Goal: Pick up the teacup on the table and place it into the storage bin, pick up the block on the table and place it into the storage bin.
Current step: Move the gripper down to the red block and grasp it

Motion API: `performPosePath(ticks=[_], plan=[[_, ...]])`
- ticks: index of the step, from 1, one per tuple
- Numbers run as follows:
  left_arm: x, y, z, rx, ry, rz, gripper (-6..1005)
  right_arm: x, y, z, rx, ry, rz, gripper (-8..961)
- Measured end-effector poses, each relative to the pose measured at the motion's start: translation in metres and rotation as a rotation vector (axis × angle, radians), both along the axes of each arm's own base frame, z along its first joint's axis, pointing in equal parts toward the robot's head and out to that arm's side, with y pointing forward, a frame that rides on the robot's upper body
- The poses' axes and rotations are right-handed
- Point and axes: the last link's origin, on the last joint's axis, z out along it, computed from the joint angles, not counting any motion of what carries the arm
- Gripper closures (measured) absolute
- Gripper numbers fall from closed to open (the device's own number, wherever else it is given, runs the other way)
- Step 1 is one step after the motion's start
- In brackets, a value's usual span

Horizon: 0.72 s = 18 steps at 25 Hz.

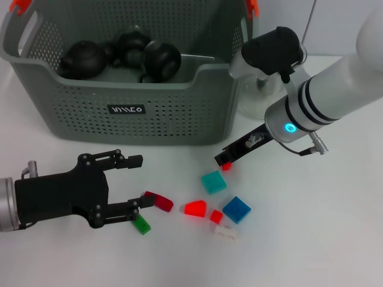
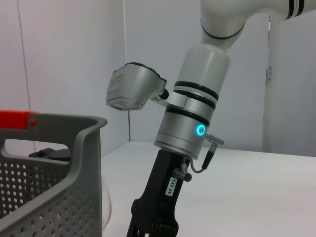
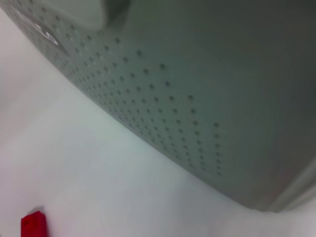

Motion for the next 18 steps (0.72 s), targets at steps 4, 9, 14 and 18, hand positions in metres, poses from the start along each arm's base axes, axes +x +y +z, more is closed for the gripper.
performPosePath(ticks=[4, 9, 14, 18], plan=[[0.0, 0.0, 0.0, 0.0, 0.0, 0.0, 294, 0.0002, 0.0, -0.0005, 0.001, -0.003, 0.006, 543], [-0.0001, 0.0, -0.0002, 0.0, 0.0, 0.001, 295, 0.0002, -0.0001, -0.0007, -0.002, -0.006, 0.01, 548], [-0.0003, 0.0001, -0.0003, 0.001, 0.0, 0.002, 295, 0.0004, -0.0012, -0.0018, -0.012, -0.017, 0.027, 553], [-0.0003, 0.0002, -0.0003, 0.001, 0.001, 0.002, 295, 0.0, -0.0012, -0.0019, -0.013, -0.017, 0.03, 557]])
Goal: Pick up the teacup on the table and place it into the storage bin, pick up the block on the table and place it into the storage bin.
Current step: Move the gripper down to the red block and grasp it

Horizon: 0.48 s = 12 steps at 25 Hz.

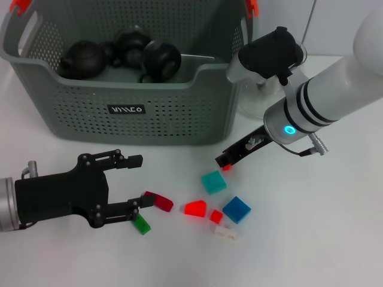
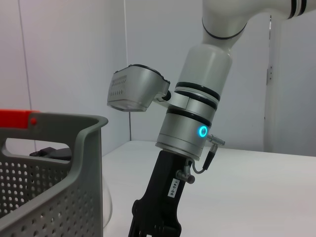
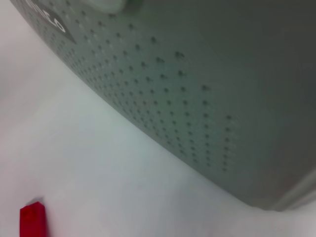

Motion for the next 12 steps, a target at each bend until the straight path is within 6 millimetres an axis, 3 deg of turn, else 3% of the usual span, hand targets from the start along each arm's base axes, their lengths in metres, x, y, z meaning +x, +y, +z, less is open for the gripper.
performPosePath(ticks=[12], plan=[[0.0, 0.0, 0.0, 0.0, 0.0, 0.0, 295, -0.0014, -0.0009, -0.0013, -0.011, -0.013, 0.014, 591]])
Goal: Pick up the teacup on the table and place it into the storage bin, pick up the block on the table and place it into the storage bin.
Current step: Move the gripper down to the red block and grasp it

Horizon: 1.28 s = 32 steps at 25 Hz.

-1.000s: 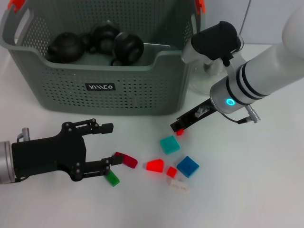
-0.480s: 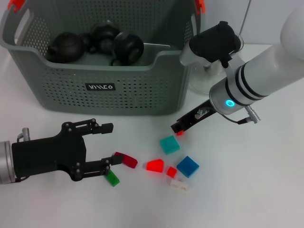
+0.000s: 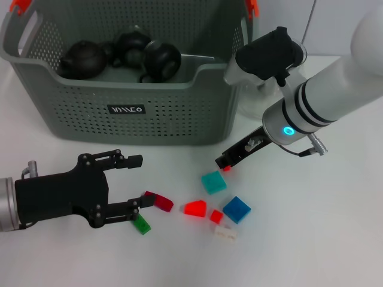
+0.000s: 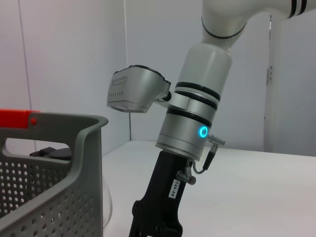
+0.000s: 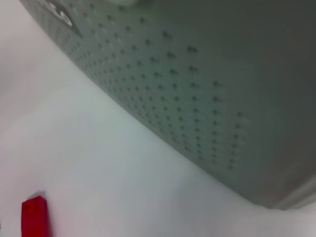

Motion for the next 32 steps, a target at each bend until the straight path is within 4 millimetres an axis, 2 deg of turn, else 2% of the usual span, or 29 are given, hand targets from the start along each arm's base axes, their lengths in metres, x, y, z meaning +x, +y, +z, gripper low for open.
performPosePath(ticks=[32], plan=[[-0.0001, 0.0002, 0.0003, 0.003, -0.001, 0.001, 296, -0.0017, -0.0029, -0.0054, -0.016, -0.024, 0.032, 619]])
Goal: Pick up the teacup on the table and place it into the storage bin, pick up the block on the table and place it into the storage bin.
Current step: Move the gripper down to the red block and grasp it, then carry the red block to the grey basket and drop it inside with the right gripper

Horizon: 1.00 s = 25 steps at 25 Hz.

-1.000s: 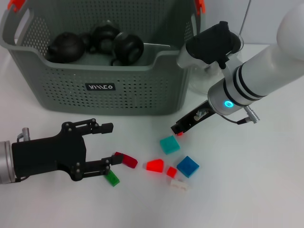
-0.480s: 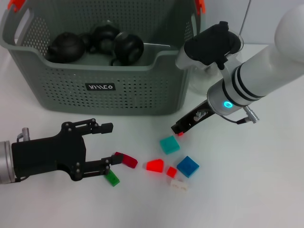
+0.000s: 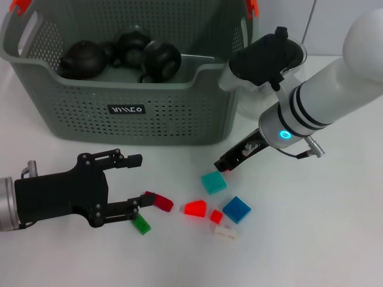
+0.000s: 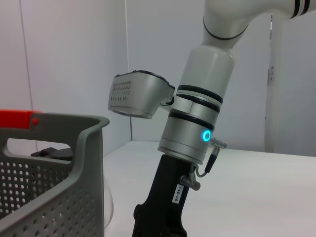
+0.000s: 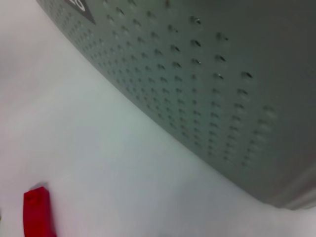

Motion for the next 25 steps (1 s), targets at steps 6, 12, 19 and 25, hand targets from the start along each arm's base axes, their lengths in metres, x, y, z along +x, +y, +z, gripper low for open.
performPosePath(ticks=[6, 12, 19, 25], plan=[[0.0, 0.0, 0.0, 0.0, 0.001, 0.0, 297, 0.0, -0.001, -0.001, -0.006, -0.008, 0.006, 618], [0.0, 0.0, -0.001, -0.002, -0.001, 0.002, 297, 0.0, -0.001, -0.001, -0.007, -0.01, 0.006, 649], [-0.001, -0.001, 0.0, -0.003, -0.002, 0.005, 297, -0.004, -0.001, 0.003, -0.011, 0.004, 0.018, 712], [-0.001, 0.0, 0.001, 0.003, -0.007, 0.006, 297, -0.01, -0.009, 0.02, -0.006, 0.069, 0.043, 775]])
